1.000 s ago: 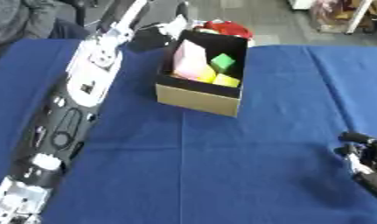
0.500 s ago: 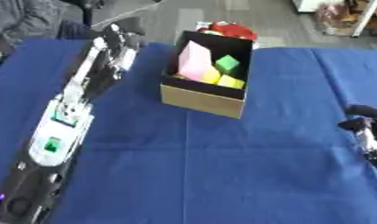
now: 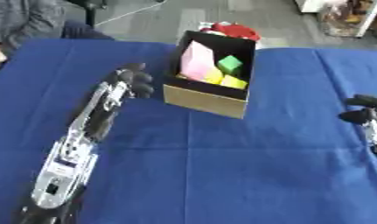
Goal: Pick up objects on the table and place them in the box.
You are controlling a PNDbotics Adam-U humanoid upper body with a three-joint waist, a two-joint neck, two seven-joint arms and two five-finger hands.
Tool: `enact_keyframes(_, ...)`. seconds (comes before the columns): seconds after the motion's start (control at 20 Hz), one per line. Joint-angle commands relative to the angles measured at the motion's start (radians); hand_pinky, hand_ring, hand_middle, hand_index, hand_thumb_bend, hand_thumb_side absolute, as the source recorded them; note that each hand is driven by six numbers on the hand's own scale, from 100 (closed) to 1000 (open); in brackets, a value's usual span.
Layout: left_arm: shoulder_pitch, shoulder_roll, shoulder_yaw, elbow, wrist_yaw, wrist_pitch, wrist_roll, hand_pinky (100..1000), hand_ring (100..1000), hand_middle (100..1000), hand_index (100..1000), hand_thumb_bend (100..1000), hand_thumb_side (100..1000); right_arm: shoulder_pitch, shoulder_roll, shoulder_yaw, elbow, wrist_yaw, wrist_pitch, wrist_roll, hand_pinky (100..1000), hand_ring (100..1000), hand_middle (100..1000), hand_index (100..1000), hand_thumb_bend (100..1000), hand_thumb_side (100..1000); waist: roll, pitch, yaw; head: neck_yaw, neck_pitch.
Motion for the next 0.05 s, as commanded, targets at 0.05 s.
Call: enact_keyframes(0.05,-0.005,0.005,-0.006,-0.013,0.002,0.005,-0.006,697,663,676,862,100,798,-0.009,-0.008,0.003,-0.023,-0.011,0.002,0.004,766,672,743,805,100,470,0.011,-0.021,-0.001,0.005,0.003)
